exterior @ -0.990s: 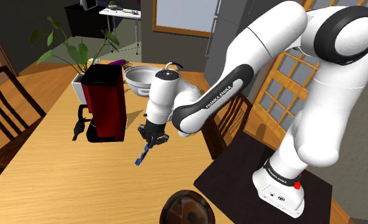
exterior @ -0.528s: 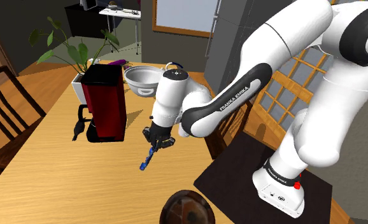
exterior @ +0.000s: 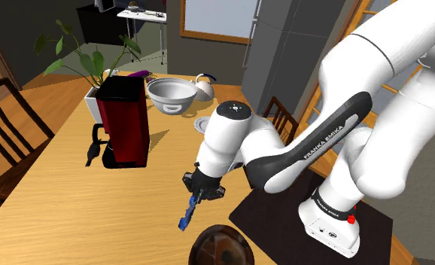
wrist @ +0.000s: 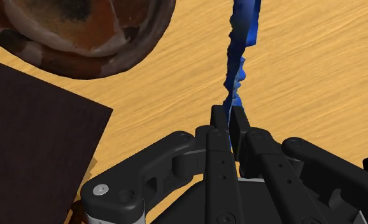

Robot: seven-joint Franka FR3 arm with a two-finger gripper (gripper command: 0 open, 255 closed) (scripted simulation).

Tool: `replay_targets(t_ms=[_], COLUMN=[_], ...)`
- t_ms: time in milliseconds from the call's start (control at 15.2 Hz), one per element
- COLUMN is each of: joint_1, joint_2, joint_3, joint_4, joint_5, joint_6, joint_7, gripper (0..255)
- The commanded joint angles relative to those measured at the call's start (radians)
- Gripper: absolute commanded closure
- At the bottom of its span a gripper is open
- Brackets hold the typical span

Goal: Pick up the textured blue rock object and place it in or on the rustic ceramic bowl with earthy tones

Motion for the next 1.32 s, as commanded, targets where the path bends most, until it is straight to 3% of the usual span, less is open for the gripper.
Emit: replay_targets(t_ms=[0,594,990,1254], joint_1=[0.03,0.191,0.121,0.059], joint_2=[-0.043,-0.187,-0.08,0.005], joint_3=[0.027,0.166,0.219,0.249], joint_4=[-0.04,-0.153,-0.167,-0.167], joint_5=[0.034,0.17,0.041,-0.125], joint_6=[0.001,-0.017,0.089,0.152], joint_7=[0.03,0.208,0.308,0.431], gripper=[255,255,255,255])
